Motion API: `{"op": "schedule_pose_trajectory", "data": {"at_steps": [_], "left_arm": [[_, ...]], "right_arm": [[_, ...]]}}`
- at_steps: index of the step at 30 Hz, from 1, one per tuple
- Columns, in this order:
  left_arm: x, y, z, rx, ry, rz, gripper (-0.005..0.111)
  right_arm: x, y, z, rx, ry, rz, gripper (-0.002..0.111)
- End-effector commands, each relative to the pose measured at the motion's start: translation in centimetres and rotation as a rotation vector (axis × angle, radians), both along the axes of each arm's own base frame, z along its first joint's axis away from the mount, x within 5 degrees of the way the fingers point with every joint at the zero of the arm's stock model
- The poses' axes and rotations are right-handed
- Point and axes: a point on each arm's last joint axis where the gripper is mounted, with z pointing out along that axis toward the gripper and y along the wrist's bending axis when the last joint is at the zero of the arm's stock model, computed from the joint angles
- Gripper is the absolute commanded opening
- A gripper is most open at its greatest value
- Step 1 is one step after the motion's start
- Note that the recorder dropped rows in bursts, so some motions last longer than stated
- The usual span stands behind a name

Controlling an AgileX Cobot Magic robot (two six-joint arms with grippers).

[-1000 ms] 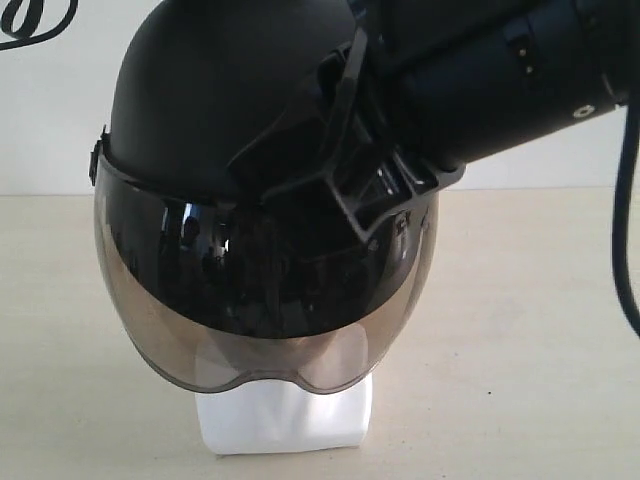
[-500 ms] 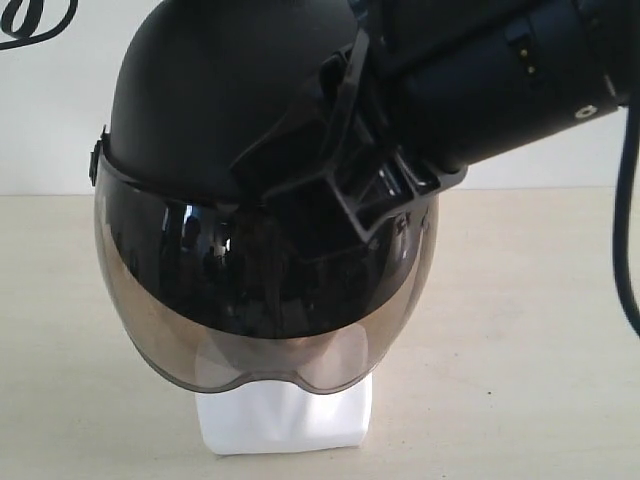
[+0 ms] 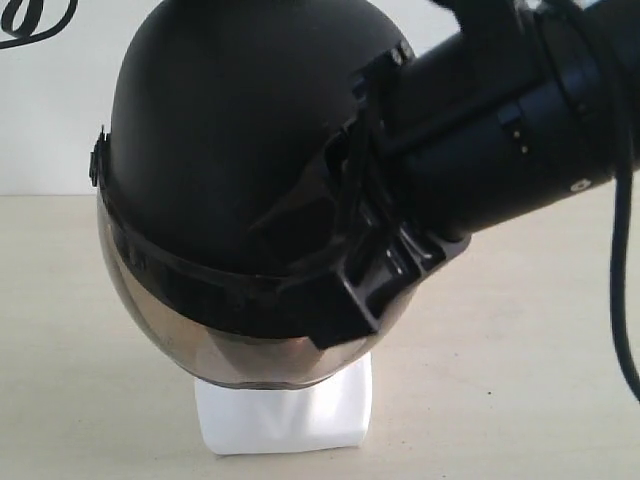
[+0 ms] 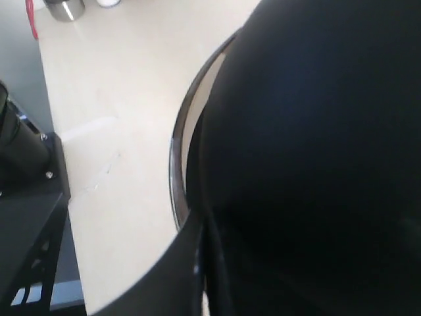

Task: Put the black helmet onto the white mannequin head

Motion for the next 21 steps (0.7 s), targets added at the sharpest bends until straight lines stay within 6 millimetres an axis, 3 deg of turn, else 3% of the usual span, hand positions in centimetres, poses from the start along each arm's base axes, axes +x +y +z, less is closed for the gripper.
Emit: {"op": "schedule_pose_trajectory", "data": {"at_steps": [1, 10, 14, 17, 21], "left_arm": [[-0.1, -0.1, 0.0, -0.012, 0.022, -0.004, 0.004], [-0.1, -0.1, 0.0, -0.012, 0.022, -0.004, 0.004], [-0.3, 0.1, 0.7, -0.048, 0.016, 0.000, 0.004], [-1.7, 0.8, 2.5, -0.054, -0.047, 0.010, 0.004], [-3.7, 4.0, 5.0, 0.024, -0.148, 0.099, 0.004]], "right_arm": [[0.3, -0.1, -0.5, -0.034, -0.020, -0.001, 0.000], [0.2, -0.1, -0.4, -0.027, -0.029, -0.003, 0.000], [-1.0, -1.3, 1.1, 0.014, -0.061, 0.002, 0.000], [-3.1, -4.1, 4.3, 0.105, -0.224, -0.040, 0.000], [-6.2, -10.3, 7.9, 0.170, -0.471, -0.255, 0.000]]}}
